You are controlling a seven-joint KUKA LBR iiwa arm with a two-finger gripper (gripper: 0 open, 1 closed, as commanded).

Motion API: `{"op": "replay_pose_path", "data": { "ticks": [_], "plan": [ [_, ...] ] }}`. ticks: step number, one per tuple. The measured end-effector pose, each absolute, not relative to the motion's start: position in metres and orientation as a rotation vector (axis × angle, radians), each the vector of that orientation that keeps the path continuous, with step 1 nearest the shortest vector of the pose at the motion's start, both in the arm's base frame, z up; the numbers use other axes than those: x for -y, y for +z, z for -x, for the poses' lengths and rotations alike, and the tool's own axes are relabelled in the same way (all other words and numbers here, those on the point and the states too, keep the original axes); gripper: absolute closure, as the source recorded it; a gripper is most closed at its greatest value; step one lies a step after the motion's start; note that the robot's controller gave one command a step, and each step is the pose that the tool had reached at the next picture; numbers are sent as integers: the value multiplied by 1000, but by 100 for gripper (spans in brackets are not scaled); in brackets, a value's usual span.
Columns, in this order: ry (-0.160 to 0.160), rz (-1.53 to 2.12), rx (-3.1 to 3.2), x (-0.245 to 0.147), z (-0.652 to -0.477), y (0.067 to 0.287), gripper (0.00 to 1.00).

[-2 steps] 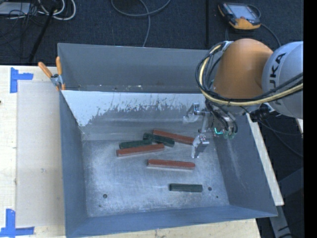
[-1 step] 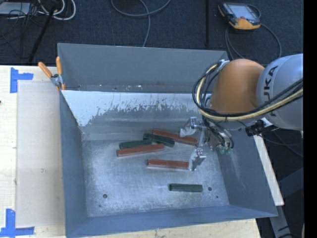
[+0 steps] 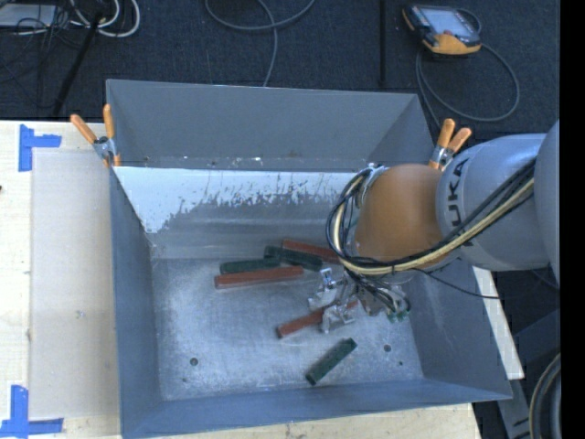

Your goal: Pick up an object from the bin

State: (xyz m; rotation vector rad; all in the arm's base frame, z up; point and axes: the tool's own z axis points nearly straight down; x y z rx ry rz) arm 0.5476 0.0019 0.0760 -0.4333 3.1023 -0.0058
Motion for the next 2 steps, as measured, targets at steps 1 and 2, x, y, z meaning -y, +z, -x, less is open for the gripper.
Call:
{"op": "replay_pose_path", "data": {
  "ticks": [1, 2],
  "plan": [
    [-6, 433, -3102, -2, -548, 76, 100],
    [0, 392, -3113, -3, -554, 218, 100]
  ]
}}
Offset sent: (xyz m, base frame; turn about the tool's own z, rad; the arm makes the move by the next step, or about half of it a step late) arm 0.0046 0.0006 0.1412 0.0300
